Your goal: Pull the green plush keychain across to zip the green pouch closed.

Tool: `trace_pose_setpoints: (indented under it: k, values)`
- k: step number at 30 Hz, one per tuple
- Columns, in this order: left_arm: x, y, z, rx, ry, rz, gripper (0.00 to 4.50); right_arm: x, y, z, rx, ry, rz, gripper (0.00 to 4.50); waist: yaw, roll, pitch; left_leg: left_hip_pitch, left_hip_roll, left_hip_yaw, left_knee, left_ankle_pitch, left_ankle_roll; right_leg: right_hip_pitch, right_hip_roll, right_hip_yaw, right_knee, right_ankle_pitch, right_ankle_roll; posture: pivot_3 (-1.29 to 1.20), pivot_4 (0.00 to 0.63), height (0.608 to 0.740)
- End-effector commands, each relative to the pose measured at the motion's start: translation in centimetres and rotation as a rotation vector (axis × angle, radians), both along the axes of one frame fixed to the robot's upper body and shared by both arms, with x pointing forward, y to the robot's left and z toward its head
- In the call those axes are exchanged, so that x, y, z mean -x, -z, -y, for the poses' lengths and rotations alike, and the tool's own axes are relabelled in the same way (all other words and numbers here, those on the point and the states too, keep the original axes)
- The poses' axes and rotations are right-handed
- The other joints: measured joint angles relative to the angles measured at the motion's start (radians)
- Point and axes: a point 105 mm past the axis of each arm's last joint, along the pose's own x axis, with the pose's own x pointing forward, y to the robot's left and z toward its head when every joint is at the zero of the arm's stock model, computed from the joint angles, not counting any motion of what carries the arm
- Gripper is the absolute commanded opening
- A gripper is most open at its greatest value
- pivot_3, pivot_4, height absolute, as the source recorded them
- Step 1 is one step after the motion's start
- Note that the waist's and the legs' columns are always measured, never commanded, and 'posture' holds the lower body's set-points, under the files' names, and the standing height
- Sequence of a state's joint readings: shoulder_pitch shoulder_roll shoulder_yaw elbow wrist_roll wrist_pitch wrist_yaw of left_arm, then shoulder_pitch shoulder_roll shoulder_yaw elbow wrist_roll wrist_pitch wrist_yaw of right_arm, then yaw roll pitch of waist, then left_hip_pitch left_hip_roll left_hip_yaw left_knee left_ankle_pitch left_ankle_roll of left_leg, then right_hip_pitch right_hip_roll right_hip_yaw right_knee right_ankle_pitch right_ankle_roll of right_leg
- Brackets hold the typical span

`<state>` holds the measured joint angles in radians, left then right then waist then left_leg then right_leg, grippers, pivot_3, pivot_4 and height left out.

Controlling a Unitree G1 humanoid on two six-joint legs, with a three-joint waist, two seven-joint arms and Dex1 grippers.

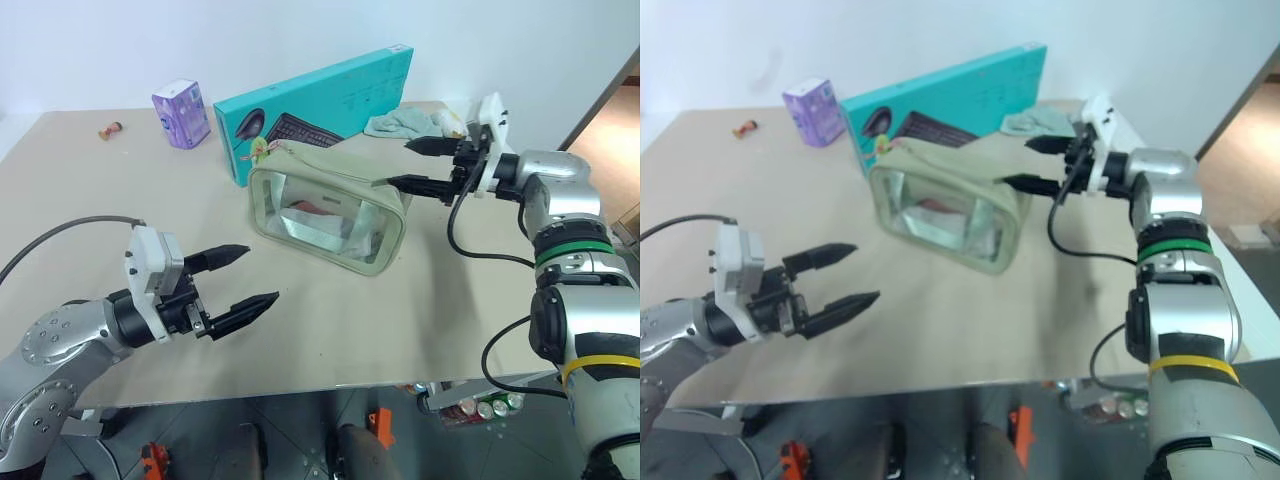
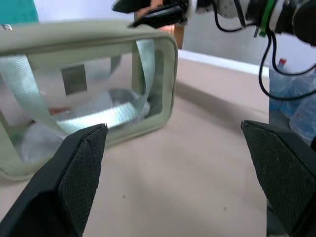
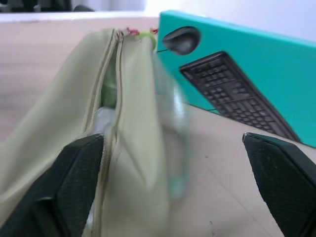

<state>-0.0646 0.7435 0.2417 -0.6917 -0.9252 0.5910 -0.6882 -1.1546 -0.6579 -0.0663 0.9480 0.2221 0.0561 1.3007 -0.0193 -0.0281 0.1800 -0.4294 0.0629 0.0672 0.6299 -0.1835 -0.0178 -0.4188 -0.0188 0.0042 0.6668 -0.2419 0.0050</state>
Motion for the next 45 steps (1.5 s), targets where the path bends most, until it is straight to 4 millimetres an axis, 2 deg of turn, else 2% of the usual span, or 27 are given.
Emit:
trace_pose_setpoints:
  k: [1, 5, 10, 14, 17, 25, 29, 32, 33, 34, 35, 42, 43, 45]
  values:
    - [0.3, -0.6, 0.5, -0.008, 0.068, 0.021, 4.50, 1.1, -2.4, 2.1, -0.063, 0.083, 0.094, 4.48, 0.002, 0.000, 0.000, 0.000, 0.000, 0.000, 0.000, 0.000, 0.000, 0.000, 0.000, 0.000, 0.000, 0.000, 0.000, 0.00, 0.150, 0.740]
    - [0.5, -0.5, 0.6, -0.045, 0.147, 0.007, 4.50, 3.5, -2.6, 1.6, -0.129, 0.111, 0.085, 4.48, 0.000, 0.001, 0.000, -0.001, 0.000, 0.000, 0.000, 0.000, 0.000, -0.001, 0.000, 0.000, 0.000, 0.000, 0.001, 0.00, 0.150, 0.740]
    - [0.2, -0.3, 0.3, -0.089, 0.214, -0.019, 4.50, 7.7, -2.0, -2.5, -0.165, 0.075, 0.091, 4.48, -0.004, 0.001, 0.000, 0.000, 0.002, -0.001, 0.000, 0.000, -0.001, -0.003, 0.003, 0.003, 0.003, -0.003, 0.007, 0.00, 0.150, 0.740]
    - [-0.3, -0.4, 0.2, -0.105, 0.228, -0.008, 4.50, 9.4, -1.8, -5.3, -0.208, 0.060, 0.070, 4.48, -0.004, 0.001, 0.000, 0.001, 0.002, 0.000, 0.002, 0.001, -0.002, -0.004, 0.004, 0.004, 0.006, -0.002, 0.006, 0.00, 0.150, 0.740]
    - [-0.5, -0.5, 0.4, -0.103, 0.233, 0.000, 4.50, 9.6, -1.0, -6.4, -0.206, 0.070, 0.051, 4.48, -0.002, 0.000, 0.000, 0.001, 0.002, 0.000, 0.004, 0.002, -0.002, -0.003, 0.003, 0.004, 0.006, -0.001, 0.006, 0.00, 0.150, 0.740]
    - [-0.5, -0.5, 0.7, -0.099, 0.235, 0.013, 4.50, 8.0, 2.5, -5.2, -0.153, 0.147, 0.005, 4.48, -0.001, 0.000, 0.000, -0.001, 0.000, 0.001, 0.005, 0.002, -0.001, -0.004, 0.002, 0.010, 0.005, 0.000, 0.009, 0.00, 0.150, 0.740]
    - [-0.3, -0.4, 0.8, -0.096, 0.227, 0.011, 4.50, 7.6, 3.0, -5.2, -0.156, 0.153, -0.010, 4.48, -0.002, 0.000, 0.000, -0.001, 0.001, 0.001, 0.005, 0.002, -0.001, -0.004, 0.003, 0.010, 0.005, 0.000, 0.009, 0.00, 0.150, 0.740]
    - [-0.2, -0.3, 0.9, -0.092, 0.222, 0.012, 4.50, 7.4, 3.4, -5.3, -0.148, 0.149, -0.019, 3.71, -0.002, 0.000, 0.000, -0.001, 0.001, 0.001, 0.005, 0.002, -0.001, -0.004, 0.004, 0.010, 0.005, 0.000, 0.009, 0.00, 0.150, 0.740]
    - [-0.2, -0.3, 0.9, -0.091, 0.219, 0.013, 4.50, 7.4, 3.4, -5.3, -0.147, 0.147, -0.020, 3.32, -0.002, 0.000, 0.000, -0.001, 0.001, 0.001, 0.005, 0.002, -0.001, -0.004, 0.004, 0.010, 0.005, 0.000, 0.009, 0.00, 0.150, 0.740]
    - [-0.2, -0.4, 0.9, -0.090, 0.215, 0.014, 4.50, 7.4, 3.5, -5.3, -0.147, 0.148, -0.020, 3.15, -0.002, 0.000, 0.000, -0.001, 0.001, 0.001, 0.005, 0.002, -0.001, -0.004, 0.004, 0.010, 0.005, 0.000, 0.009, 0.00, 0.150, 0.740]
    - [-0.2, -0.4, 0.9, -0.088, 0.212, 0.015, 4.50, 7.4, 3.5, -5.4, -0.147, 0.146, -0.022, 2.62, -0.001, 0.000, 0.000, -0.001, 0.001, 0.001, 0.005, 0.002, -0.001, -0.004, 0.004, 0.010, 0.005, 0.000, 0.009, 0.00, 0.150, 0.740]
    - [-0.3, -0.4, 0.9, -0.086, 0.194, 0.016, 4.50, 7.2, 4.1, -5.7, -0.123, 0.119, -0.037, 0.26, -0.001, 0.000, 0.000, -0.001, 0.001, 0.001, 0.005, 0.002, -0.001, -0.004, 0.004, 0.010, 0.005, 0.000, 0.009, 0.00, 0.150, 0.740]
    - [-0.3, -0.4, 0.8, -0.085, 0.190, 0.016, 4.50, 7.1, 4.2, -5.8, -0.116, 0.113, -0.038, 0.06, -0.002, 0.000, 0.000, -0.001, 0.001, 0.001, 0.005, 0.002, -0.001, -0.004, 0.004, 0.010, 0.005, 0.000, 0.009, 0.00, 0.150, 0.740]
    - [-0.4, -0.4, 0.7, -0.085, 0.182, 0.014, 4.50, 7.1, 4.3, -5.9, -0.103, 0.100, -0.031, 0.06, -0.003, 0.000, 0.000, -0.001, 0.001, 0.001, 0.005, 0.002, -0.001, -0.004, 0.004, 0.010, 0.005, 0.001, 0.009, 0.00, 0.150, 0.740]
